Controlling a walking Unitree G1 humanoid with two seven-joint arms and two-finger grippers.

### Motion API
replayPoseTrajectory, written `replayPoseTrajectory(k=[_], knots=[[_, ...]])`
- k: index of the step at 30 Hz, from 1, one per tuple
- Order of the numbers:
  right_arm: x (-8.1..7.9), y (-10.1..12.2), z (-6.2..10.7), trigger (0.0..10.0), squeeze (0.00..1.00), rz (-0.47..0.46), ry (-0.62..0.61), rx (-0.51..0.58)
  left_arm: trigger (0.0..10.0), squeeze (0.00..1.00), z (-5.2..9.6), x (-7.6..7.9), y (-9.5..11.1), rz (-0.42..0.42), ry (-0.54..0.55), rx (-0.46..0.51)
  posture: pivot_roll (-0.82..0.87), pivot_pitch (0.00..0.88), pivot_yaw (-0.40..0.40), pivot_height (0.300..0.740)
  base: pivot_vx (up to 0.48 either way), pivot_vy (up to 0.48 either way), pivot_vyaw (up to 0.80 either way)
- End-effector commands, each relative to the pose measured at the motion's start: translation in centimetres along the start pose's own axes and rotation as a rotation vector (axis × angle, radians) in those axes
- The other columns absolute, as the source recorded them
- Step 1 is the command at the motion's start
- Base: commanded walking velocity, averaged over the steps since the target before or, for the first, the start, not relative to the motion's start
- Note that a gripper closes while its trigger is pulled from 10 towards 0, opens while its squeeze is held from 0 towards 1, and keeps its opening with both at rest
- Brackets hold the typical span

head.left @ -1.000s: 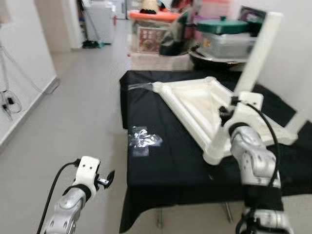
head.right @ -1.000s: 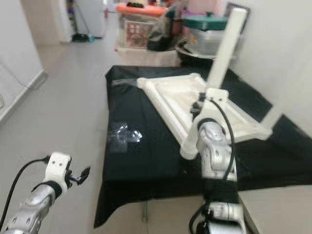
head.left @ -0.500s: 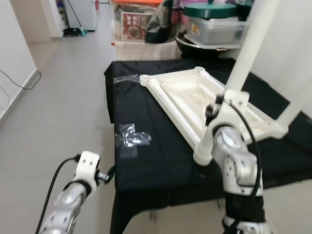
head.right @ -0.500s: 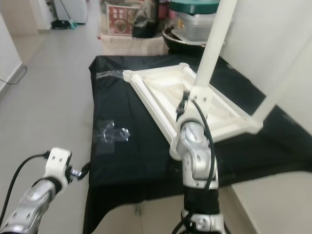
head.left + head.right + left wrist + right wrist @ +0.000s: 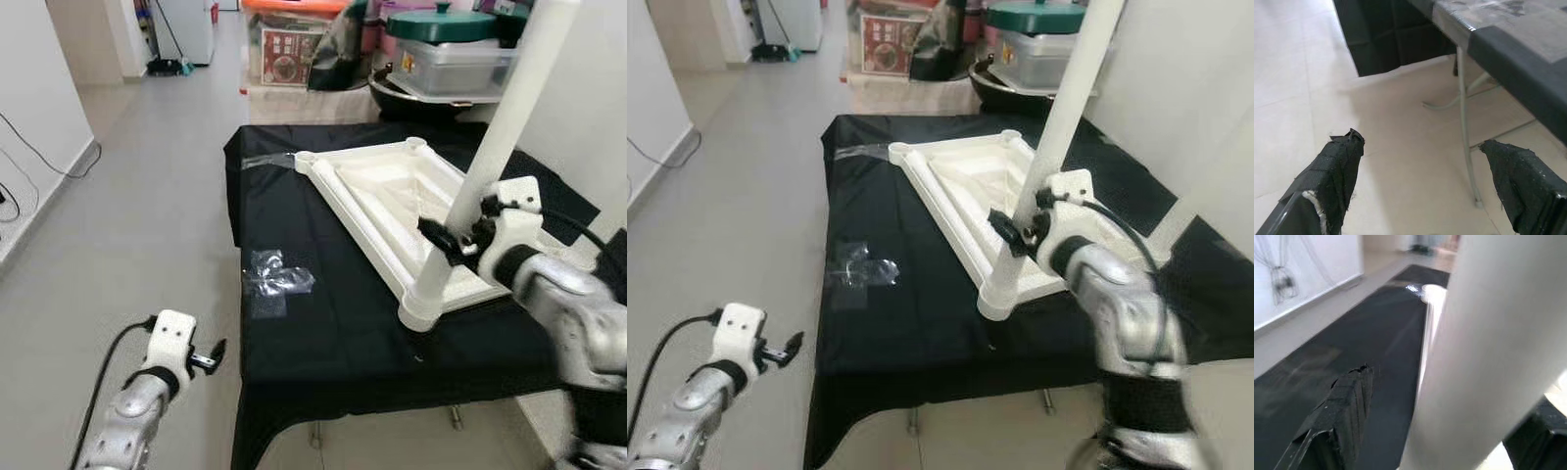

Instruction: Building children table

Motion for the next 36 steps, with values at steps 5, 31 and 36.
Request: replayPoseTrajectory(k=[5,31,36], knots=[[-2.9,-2.6,-1.8,10.0,0.0,0.044,0.256,-0.04,10.0,0.0,-0.1,0.4,-0.4,-0.004,-0.012,-0.022,0.01,0.0,-0.069,0.74,0.0,0.0,0.0],[3.1,-8.6,-3.1,0.0,0.0,-0.184,-0.879,-0.324,10.0,0.0,0.3,-0.1,-1.0,-0.007,0.002,-0.037,0.02,0.0,-0.082,0.74,0.0,0.0,0.0],[-3.8,-7.8,-3.2,0.0,0.0,-0.333,-0.962,-0.255,10.0,0.0,0.1,0.1,-0.8,-0.002,0.0,-0.034,0.03,0.0,-0.076,0.74,0.0,0.0,0.0]])
Point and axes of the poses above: a point about 5 cm out from each wrist's last joint towards the gripper, its own z axis pointing back from the gripper into the wrist, its own y axis along the axis of the wrist's last joint, x = y × z, the point moved 1 cm from there along -z, pointing out of the wrist towards the gripper, and after that the axes turned 9 degrees about z, right-handed, at the moved point
